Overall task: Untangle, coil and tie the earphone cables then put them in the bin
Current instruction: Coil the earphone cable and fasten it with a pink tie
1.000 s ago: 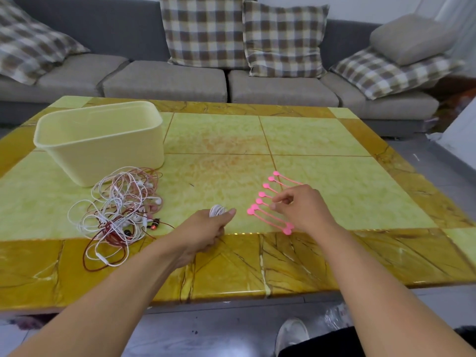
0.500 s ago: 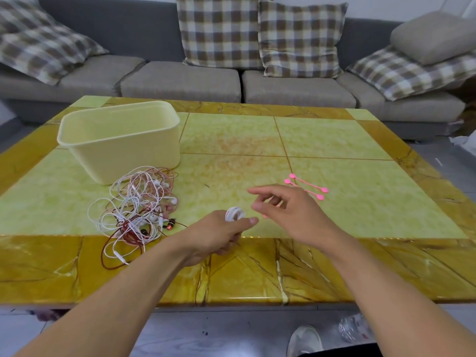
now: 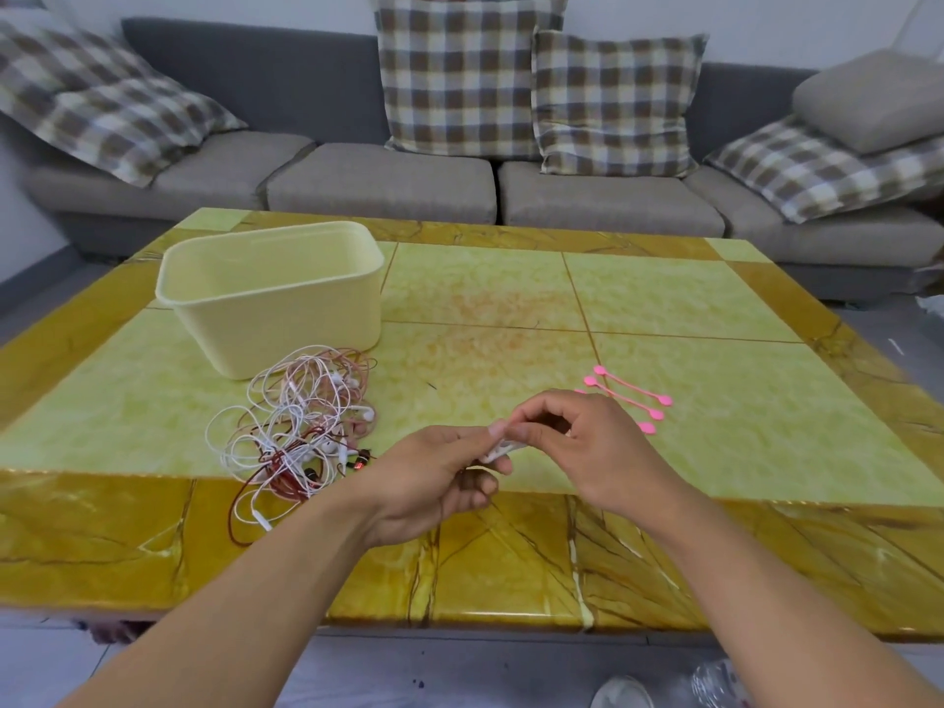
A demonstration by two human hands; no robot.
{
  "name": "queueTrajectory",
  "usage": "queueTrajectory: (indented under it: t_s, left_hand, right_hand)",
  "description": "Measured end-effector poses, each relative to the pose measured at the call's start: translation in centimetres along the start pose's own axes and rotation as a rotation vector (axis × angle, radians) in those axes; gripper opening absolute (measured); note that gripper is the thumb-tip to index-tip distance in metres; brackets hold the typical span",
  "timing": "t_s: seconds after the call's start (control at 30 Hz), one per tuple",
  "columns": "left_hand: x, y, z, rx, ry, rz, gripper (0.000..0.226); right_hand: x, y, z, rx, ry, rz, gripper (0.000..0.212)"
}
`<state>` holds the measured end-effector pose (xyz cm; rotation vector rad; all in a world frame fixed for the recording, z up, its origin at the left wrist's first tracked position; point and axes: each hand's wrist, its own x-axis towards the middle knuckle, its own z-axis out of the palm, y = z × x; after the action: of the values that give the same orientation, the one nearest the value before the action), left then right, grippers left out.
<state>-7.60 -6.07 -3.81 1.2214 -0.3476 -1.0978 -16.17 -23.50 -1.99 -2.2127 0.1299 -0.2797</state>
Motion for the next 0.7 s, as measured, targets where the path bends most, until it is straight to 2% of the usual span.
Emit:
queueTrajectory:
  t_s: [0.1,0.23,0.53,0.7]
  left_hand:
    - [0.0,-0.1,-0.2,-0.065,0.027,0.0,0.025]
    - [-0.1,0.1,-0.5,-0.103,0.045,0.052,0.035]
    - [-0.5,0.1,-1.0,0.106,0.085,0.113,0.036]
    - [-0.7,0.5,-0.9,-0.041,0.144,0.052,0.025]
  right_hand:
    - [0.1,-0.2,0.1,-0.04,0.01,-0.023,0.005]
    - [0.1,-0.4,-0.1,-0.006,0.025,-0.019,0.004]
    - [-0.1,-0.6,0.5,0.168,0.025,0.084,0.003]
    - [0.1,-0.4,0.6,0.068,0.037,0.061,0.008]
